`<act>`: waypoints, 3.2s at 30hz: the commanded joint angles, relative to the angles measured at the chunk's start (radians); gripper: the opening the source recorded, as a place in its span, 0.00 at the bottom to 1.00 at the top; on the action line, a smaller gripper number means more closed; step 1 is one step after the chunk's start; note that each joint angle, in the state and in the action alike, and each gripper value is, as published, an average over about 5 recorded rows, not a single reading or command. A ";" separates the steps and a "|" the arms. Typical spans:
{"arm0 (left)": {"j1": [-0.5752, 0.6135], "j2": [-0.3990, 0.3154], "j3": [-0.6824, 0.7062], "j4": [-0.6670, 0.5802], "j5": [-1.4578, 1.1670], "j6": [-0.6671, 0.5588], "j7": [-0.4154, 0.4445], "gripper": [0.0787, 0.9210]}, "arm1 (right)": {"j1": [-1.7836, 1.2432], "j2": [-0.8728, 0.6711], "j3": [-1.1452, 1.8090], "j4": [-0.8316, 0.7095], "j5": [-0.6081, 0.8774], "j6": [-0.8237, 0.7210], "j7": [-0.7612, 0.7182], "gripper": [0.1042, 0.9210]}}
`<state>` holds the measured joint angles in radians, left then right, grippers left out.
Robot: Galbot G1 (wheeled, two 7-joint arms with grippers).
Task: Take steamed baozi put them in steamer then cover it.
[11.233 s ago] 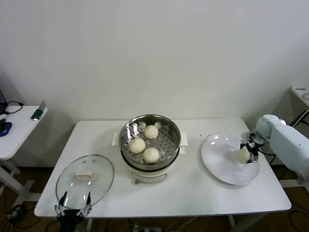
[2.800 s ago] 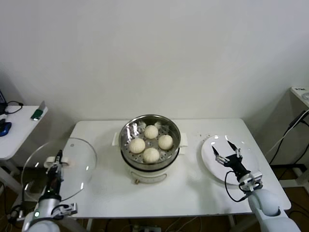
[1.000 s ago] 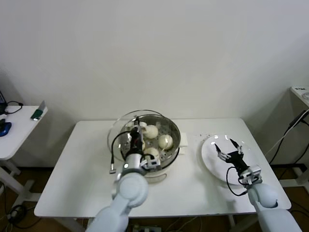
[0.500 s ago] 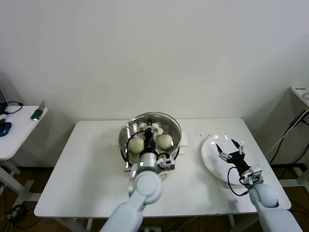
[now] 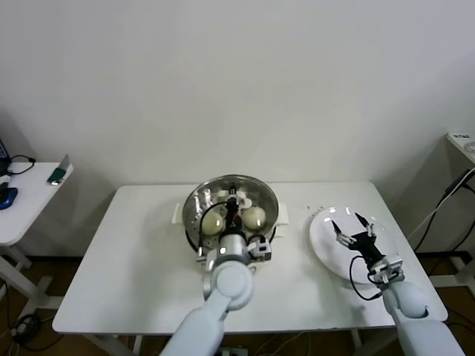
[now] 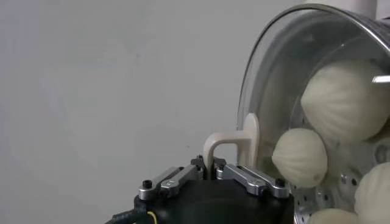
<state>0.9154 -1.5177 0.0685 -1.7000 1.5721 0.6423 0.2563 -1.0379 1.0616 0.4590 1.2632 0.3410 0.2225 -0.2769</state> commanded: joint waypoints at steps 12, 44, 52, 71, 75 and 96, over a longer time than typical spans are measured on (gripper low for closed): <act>-0.012 -0.002 -0.004 0.038 0.012 -0.014 0.005 0.09 | -0.002 0.003 0.007 -0.003 -0.003 0.003 -0.006 0.88; 0.106 0.130 -0.018 -0.214 -0.065 -0.039 0.070 0.54 | -0.019 -0.005 0.027 0.030 -0.050 -0.131 0.008 0.88; 0.260 0.163 -0.100 -0.402 -0.122 -0.067 0.017 0.80 | -0.018 -0.006 0.033 0.051 -0.020 -0.142 0.021 0.88; 0.598 0.167 -0.716 -0.425 -1.197 -0.546 -0.474 0.88 | -0.069 0.005 0.050 0.115 -0.026 -0.114 0.018 0.88; 0.657 0.126 -0.827 -0.354 -1.442 -0.676 -0.431 0.88 | -0.085 0.006 0.062 0.129 -0.026 -0.108 0.015 0.88; 0.625 0.078 -0.790 -0.216 -1.606 -0.697 -0.296 0.88 | -0.173 0.011 0.094 0.244 0.012 -0.089 0.013 0.88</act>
<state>1.5286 -1.4241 -0.6861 -1.9668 0.0900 -0.0087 -0.0681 -1.1816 1.0760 0.5488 1.4563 0.3379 0.1331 -0.2657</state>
